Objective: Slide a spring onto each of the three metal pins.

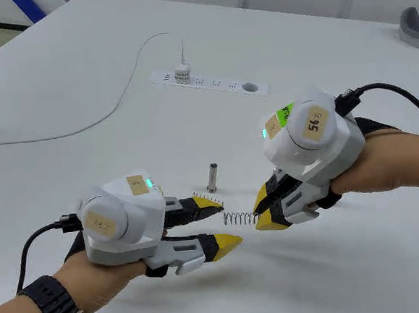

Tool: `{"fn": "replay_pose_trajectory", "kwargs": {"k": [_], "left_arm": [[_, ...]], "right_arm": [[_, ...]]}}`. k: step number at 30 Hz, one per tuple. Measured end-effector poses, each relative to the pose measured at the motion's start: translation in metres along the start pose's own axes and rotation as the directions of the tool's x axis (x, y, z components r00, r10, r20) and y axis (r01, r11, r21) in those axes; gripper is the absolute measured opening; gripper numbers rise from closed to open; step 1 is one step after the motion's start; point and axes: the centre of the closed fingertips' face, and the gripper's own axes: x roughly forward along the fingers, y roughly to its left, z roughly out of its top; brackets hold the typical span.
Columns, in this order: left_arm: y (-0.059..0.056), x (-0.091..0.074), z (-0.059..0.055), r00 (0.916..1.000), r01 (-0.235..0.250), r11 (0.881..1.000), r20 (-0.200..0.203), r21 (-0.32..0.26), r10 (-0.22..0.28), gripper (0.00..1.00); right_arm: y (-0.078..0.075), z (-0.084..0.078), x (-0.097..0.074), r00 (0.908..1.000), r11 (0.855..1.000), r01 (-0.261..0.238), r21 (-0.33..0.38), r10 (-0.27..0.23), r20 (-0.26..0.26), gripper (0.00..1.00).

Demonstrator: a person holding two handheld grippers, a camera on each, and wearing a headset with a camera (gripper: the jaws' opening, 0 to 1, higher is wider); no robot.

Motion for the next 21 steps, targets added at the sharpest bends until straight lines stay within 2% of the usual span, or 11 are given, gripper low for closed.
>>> {"fn": "replay_pose_trajectory", "kwargs": {"k": [13,21], "left_arm": [[-0.0092,0.0044,0.0030,0.9991,0.042,0.998,0.006,0.038,-0.042,0.16],[-0.0104,0.0047,0.0030,0.9989,0.047,0.998,0.004,0.052,-0.048,0.13]], "right_arm": [[0.0081,0.0045,0.0010,0.9997,0.998,-0.025,-0.064,0.025,-0.007,0.11],[0.0105,0.0039,0.0005,0.9995,0.996,-0.029,-0.080,0.028,-0.014,0.11]]}}
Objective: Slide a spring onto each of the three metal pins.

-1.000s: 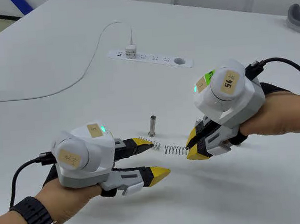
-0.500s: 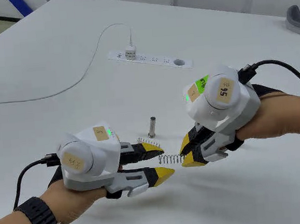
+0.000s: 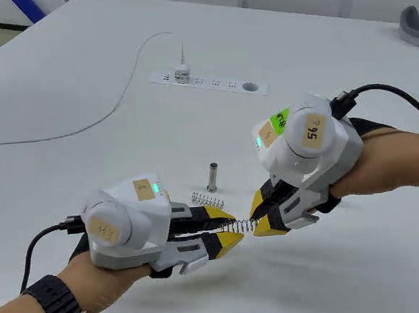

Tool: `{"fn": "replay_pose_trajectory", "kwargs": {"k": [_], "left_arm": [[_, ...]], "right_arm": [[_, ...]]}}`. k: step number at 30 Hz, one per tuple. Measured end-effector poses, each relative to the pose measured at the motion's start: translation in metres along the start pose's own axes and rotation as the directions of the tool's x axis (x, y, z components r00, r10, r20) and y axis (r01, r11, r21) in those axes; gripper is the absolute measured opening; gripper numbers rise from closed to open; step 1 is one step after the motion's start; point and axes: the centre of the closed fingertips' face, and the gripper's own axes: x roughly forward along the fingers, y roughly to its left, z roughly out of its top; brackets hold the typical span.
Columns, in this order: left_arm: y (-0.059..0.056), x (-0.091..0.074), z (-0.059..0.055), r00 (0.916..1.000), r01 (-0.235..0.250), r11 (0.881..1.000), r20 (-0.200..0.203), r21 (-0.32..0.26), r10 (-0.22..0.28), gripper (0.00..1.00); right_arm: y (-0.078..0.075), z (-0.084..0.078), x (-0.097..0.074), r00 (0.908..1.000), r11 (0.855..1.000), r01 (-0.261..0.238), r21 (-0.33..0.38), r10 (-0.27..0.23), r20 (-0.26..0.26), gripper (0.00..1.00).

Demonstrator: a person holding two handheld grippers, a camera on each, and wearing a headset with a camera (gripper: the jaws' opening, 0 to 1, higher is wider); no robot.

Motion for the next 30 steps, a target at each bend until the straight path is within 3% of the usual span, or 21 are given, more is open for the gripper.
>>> {"fn": "replay_pose_trajectory", "kwargs": {"k": [18,30], "left_arm": [[-0.007,-0.001,0.000,0.9996,0.030,1.000,-0.002,0.010,-0.030,0.11],[-0.011,-0.001,0.006,0.9987,0.047,0.999,0.017,0.012,-0.047,0.10]], "right_arm": [[0.001,-0.002,0.000,1.0000,1.000,-0.006,-0.002,0.006,0.003,0.12],[0.001,-0.007,0.001,0.9999,1.000,-0.009,0.019,0.009,0.004,0.14]]}}
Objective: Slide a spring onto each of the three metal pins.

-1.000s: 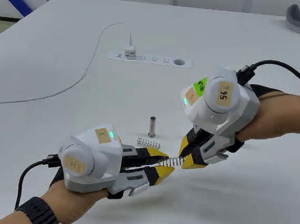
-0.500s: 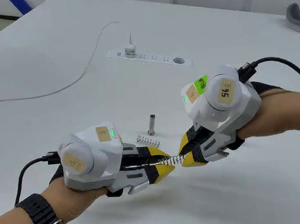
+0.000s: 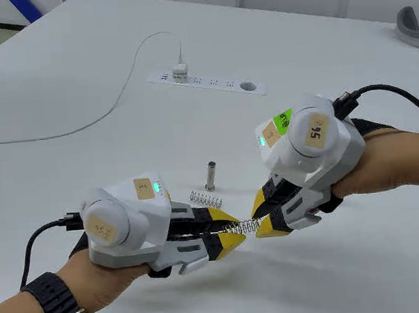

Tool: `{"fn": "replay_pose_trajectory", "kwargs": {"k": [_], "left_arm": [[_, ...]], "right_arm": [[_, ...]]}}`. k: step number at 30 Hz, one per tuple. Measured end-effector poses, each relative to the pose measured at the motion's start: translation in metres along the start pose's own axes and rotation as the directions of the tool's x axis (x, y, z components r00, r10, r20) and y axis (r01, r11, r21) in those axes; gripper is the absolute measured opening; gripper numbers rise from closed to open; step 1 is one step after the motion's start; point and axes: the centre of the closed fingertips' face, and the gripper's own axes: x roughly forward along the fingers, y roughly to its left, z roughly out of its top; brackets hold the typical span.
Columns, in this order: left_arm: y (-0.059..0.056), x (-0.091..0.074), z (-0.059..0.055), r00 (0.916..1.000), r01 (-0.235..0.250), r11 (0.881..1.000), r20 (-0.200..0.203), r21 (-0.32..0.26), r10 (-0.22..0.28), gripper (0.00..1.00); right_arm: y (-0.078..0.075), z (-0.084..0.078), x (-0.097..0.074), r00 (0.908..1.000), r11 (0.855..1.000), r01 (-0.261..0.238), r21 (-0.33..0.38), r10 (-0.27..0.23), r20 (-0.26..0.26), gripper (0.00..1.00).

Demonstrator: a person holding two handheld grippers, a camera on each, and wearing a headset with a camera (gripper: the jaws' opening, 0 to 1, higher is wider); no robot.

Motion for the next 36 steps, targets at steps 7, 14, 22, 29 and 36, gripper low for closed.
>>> {"fn": "replay_pose_trajectory", "kwargs": {"k": [7,14,22,29,36], "left_arm": [[0.002,-0.003,0.007,0.9993,0.001,0.999,0.037,-0.040,0.001,0.10],[0.002,-0.002,0.004,0.9997,-0.004,1.000,0.024,-0.028,0.005,0.10],[0.003,-0.001,0.003,0.9999,-0.005,1.000,0.016,-0.014,0.005,0.10],[0.002,0.002,0.000,1.0000,0.001,1.000,-0.003,0.011,-0.001,0.10],[0.004,0.001,-0.004,0.9999,-0.008,1.000,-0.013,0.010,0.008,0.10]], "right_arm": [[0.002,0.001,0.002,0.9998,1.000,-0.003,0.010,0.002,0.020,0.14],[-0.002,0.007,-0.006,0.9991,1.000,0.016,0.025,-0.017,0.040,0.12],[-0.004,0.017,-0.018,0.9974,0.998,0.032,0.046,-0.035,0.062,0.12],[-0.002,0.024,-0.023,0.9976,0.999,0.030,0.039,-0.033,0.062,0.12],[-0.001,0.033,-0.023,0.9976,0.999,0.031,0.024,-0.032,0.062,0.12]]}}
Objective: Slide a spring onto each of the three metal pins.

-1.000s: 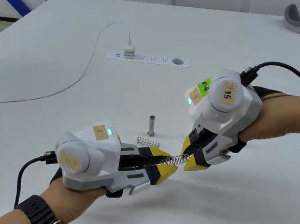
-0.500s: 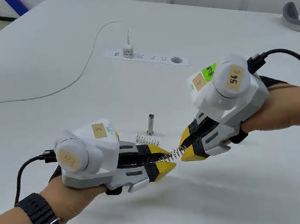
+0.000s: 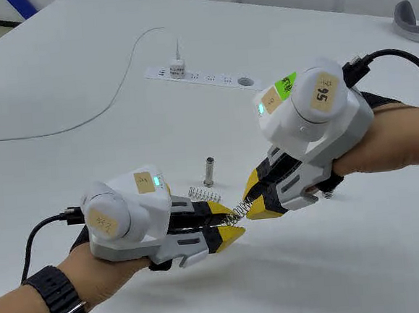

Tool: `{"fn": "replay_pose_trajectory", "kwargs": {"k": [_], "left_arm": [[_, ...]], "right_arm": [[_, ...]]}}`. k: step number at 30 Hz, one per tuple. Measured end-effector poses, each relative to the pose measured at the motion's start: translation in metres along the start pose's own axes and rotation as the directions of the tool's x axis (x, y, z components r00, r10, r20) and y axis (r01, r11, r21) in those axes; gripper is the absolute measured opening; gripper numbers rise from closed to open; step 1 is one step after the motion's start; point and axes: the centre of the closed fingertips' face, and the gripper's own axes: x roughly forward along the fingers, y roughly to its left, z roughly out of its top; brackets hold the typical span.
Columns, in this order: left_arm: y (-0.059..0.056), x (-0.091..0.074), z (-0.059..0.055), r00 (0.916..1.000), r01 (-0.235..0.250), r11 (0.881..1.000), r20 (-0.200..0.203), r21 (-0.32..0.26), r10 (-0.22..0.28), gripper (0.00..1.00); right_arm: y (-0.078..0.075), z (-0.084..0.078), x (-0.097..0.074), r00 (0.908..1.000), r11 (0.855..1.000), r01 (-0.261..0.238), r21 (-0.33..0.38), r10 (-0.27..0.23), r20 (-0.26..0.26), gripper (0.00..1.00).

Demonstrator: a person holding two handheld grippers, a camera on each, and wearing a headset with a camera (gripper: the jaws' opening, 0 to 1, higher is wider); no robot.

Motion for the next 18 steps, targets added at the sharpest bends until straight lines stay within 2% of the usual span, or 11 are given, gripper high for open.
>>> {"fn": "replay_pose_trajectory", "kwargs": {"k": [6,18], "left_arm": [[0.002,-0.001,-0.001,1.0000,-0.005,1.000,-0.006,0.003,0.005,0.10],[0.002,0.001,0.000,1.0000,-0.003,1.000,0.000,0.000,0.003,0.10]], "right_arm": [[0.002,0.011,-0.001,0.9998,1.000,-0.002,-0.009,0.002,0.019,0.12],[0.002,0.019,-0.001,0.9996,1.000,0.005,-0.004,-0.005,0.029,0.12]]}}
